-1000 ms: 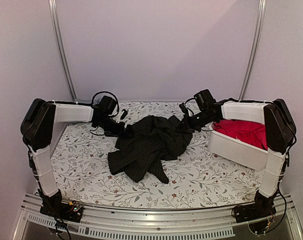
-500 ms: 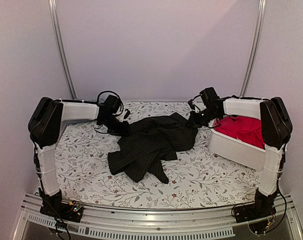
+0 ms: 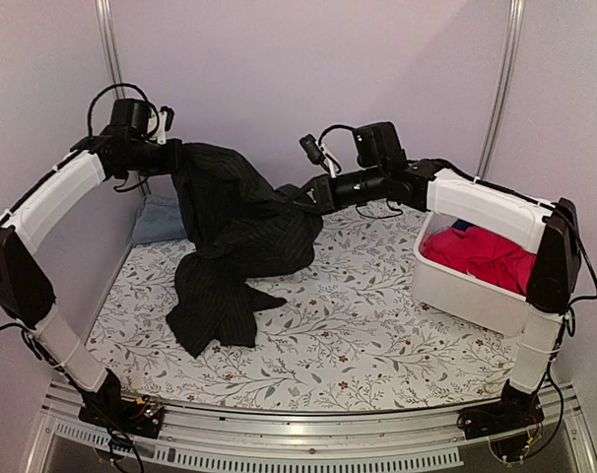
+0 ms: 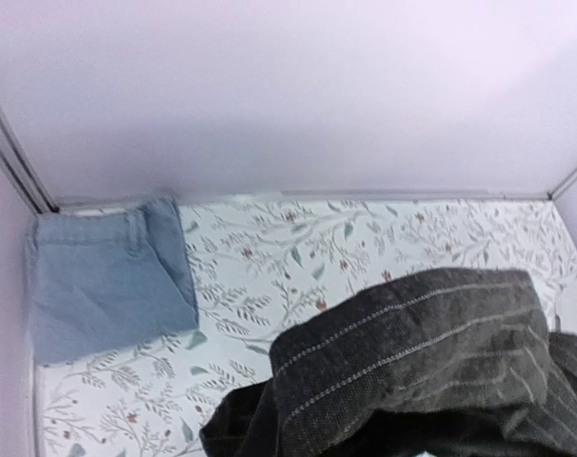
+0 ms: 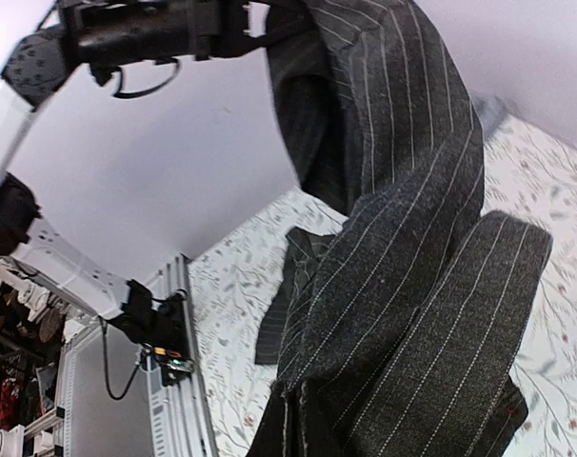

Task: Fold and stack the mixed laundry pile
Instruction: Adjust the crumpled shirt at the center of the board.

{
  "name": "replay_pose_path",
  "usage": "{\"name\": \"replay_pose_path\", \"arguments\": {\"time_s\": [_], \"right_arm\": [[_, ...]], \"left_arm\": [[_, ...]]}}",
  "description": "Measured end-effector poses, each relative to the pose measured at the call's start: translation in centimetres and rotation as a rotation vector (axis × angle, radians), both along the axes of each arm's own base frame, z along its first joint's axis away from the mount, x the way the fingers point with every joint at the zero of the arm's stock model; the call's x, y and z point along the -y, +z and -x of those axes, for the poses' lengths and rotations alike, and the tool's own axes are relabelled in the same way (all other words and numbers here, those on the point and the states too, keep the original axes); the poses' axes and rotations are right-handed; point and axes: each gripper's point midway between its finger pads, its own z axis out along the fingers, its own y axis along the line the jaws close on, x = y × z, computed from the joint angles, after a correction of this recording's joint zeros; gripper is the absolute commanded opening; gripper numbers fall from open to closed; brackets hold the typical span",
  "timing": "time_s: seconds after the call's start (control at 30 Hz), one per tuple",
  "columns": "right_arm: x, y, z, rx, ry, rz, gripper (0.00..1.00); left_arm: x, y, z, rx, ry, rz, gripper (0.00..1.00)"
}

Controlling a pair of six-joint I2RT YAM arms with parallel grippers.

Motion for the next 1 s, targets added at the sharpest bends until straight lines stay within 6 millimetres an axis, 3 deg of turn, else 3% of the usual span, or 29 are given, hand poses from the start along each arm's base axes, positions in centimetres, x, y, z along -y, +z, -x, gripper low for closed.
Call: {"name": "replay_pose_path", "arguments": {"time_s": [0.1, 0.17, 0.23, 0.33, 0.4, 0.47, 0.5, 0.57, 0.63, 0.67, 0.7, 0.8, 0.87, 0.9, 1.0], "right_arm": [[-2.3, 8.0, 3.1, 0.140, 0.103, -0.153, 0.00], [-2.6, 10.6, 4.5, 0.192, 0.129, -0.201, 0.00], [-1.5, 12.6, 5.4, 0.228, 0.124, -0.232, 0.00], [1.4, 11.3, 5.4, 0.214, 0.059, -0.192, 0.00], [3.0, 8.0, 4.8, 0.173, 0.009, -0.112, 0.00], [3.9, 3.7, 4.5, 0.112, -0.021, -0.017, 0.04], [4.5, 0.8, 4.6, 0.069, -0.034, 0.047, 0.17], [6.0, -4.6, 5.6, -0.027, -0.046, 0.172, 0.45], [7.4, -8.3, 6.7, -0.099, -0.049, 0.270, 0.71], [8.0, -9.3, 7.1, -0.123, -0.050, 0.308, 0.85], [8.5, -9.8, 7.4, -0.130, -0.052, 0.335, 0.94], [9.2, -9.4, 7.3, -0.091, -0.067, 0.359, 0.96], [9.4, -8.3, 7.0, -0.054, -0.078, 0.355, 0.95], [9.3, -7.5, 6.5, -0.028, -0.083, 0.348, 0.94], [8.6, -5.7, 4.8, 0.037, -0.090, 0.329, 0.90]], "left_arm": [[-2.5, 6.8, 0.8, 0.151, 0.065, 0.003, 0.00], [-2.9, 11.1, 1.8, 0.249, 0.069, 0.012, 0.00], [-2.9, 15.0, 2.9, 0.340, 0.060, 0.019, 0.00], [-2.4, 18.3, 3.7, 0.429, 0.016, 0.013, 0.00], [-1.1, 17.8, 3.4, 0.431, -0.053, -0.018, 0.03], [1.3, 15.7, 2.8, 0.396, -0.134, -0.070, 0.05], [3.3, 13.5, 2.3, 0.359, -0.191, -0.107, 0.03], [7.9, 7.7, 1.7, 0.262, -0.314, -0.187, 0.00], [12.8, -0.3, 2.8, 0.122, -0.463, -0.278, 0.00], [15.0, -5.0, 4.3, 0.037, -0.548, -0.327, 0.08], [16.5, -9.0, 6.1, -0.041, -0.622, -0.368, 0.16], [18.0, -18.0, 12.9, -0.247, -0.797, -0.461, 0.33], [17.7, -20.0, 15.8, -0.312, -0.859, -0.487, 0.58], [17.3, -20.2, 16.5, -0.315, -0.860, -0.481, 0.66], [14.8, -18.1, 16.3, -0.280, -0.792, -0.429, 0.77]]}}
